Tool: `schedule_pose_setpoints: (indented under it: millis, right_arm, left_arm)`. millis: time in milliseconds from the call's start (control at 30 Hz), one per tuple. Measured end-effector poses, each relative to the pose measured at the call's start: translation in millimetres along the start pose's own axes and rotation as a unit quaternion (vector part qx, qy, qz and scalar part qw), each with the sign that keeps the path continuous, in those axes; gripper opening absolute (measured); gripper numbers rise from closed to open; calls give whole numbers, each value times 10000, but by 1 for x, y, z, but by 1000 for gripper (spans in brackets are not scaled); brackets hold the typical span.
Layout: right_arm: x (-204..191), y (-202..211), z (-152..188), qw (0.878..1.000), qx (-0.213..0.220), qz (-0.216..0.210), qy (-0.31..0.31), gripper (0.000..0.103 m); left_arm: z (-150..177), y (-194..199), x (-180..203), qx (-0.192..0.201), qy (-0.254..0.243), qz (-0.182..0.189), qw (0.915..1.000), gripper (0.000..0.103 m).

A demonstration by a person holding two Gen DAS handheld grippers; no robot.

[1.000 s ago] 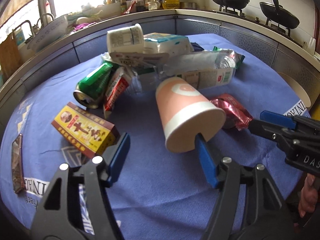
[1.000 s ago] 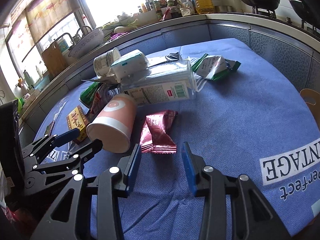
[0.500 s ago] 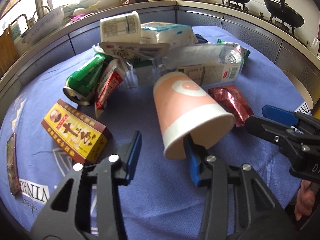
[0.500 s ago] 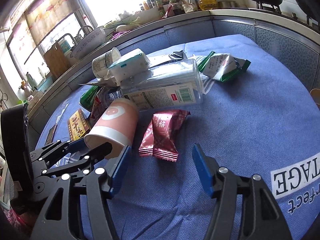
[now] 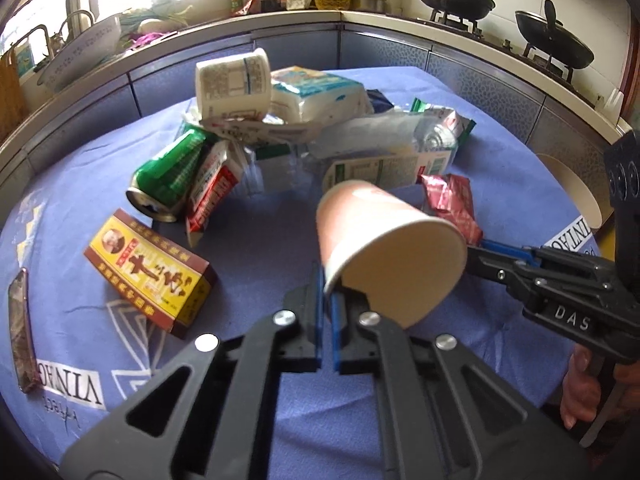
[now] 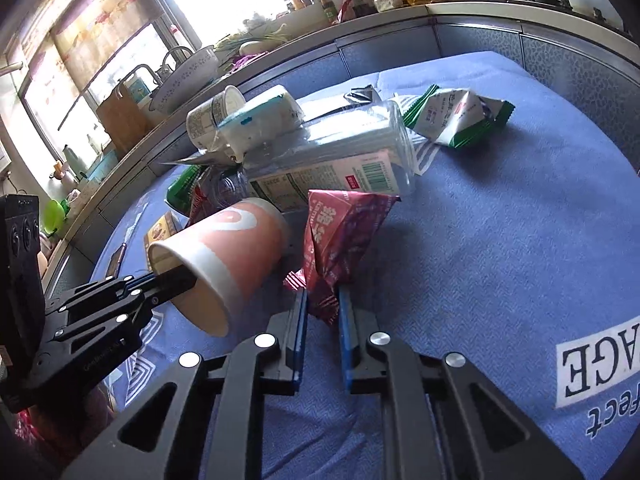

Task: Collect trash
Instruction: 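Grasp the pink paper cup with the left tool while the right tool grasps the red wrapper, then carry cup and wrapper to the beige wastebasket and open both tools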

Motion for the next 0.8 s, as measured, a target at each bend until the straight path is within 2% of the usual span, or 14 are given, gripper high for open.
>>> schedule_pose_setpoints:
  millis: [100, 233, 433, 633, 700, 800]
  right_arm:
    - [8, 20, 0, 9997, 225, 30, -83, 13]
    - [36, 43, -2, 9979, 481, 134, -405, 13]
    - [95, 86, -10, 9899, 1012, 485, -869, 13]
    - [196, 148, -14, 9633, 1727, 1413, -1494, 14]
    - [234, 160, -11, 9529, 1790, 1732, -1731, 14]
    - [283, 169, -4, 9418, 1705, 2075, -2020, 14]
  left_arm:
    - [-9, 12, 12, 39, 13, 256, 9997, 3]
    - [-28, 18, 41, 139, -235, 436, 9987, 3]
    - [-72, 7, 110, 101, -686, 943, 9931, 3]
    - [-128, -21, 215, 170, -1250, 1602, 9790, 3]
    - [-140, -41, 258, -11, -1362, 1954, 9712, 3]
    - [-150, -72, 318, -232, -1549, 2254, 9616, 3]
Point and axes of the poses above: each gripper's, at about its wrist camera, not at the fingertips, and y roughly against the way its jaws point, x to its right, z to its underside, the point moved 7 cm from there along -y, roughly the way its jaws point, and after that the axes turned 2 degrees about -z, right-handed, at the moved point
